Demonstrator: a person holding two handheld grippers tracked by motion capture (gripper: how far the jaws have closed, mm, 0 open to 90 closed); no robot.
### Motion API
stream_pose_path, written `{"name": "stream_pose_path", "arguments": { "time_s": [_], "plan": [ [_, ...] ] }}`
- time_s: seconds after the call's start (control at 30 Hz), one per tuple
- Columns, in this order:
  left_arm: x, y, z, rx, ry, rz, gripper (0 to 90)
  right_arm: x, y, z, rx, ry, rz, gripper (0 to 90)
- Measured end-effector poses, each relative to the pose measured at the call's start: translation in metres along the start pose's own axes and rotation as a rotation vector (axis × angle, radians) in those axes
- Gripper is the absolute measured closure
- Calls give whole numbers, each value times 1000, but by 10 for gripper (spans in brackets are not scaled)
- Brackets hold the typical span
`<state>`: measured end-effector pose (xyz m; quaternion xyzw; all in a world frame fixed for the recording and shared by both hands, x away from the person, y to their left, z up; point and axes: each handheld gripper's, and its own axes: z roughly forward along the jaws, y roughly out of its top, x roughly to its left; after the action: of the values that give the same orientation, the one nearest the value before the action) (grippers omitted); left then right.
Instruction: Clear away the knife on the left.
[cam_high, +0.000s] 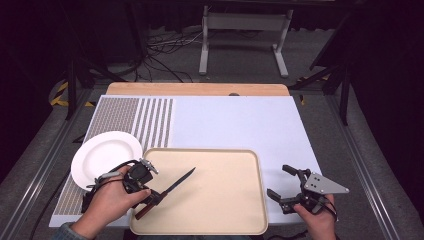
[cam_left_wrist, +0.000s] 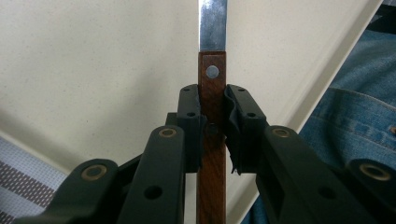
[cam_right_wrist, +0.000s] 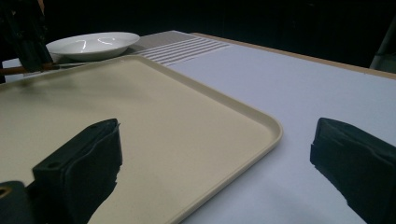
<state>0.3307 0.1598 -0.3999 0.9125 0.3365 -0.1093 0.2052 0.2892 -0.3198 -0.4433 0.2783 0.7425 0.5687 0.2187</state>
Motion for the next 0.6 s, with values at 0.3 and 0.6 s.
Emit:
{"name": "stream_pose_path", "arguments": {
  "time_s": [0.3,0.6],
  "plan": [
    [6,-1,10,14,-6,-46,775,0,0,0,0,7,-4,33],
    [11,-2,18,44,-6,-69,774,0,0,0,3,6,3,32]
  ]
}}
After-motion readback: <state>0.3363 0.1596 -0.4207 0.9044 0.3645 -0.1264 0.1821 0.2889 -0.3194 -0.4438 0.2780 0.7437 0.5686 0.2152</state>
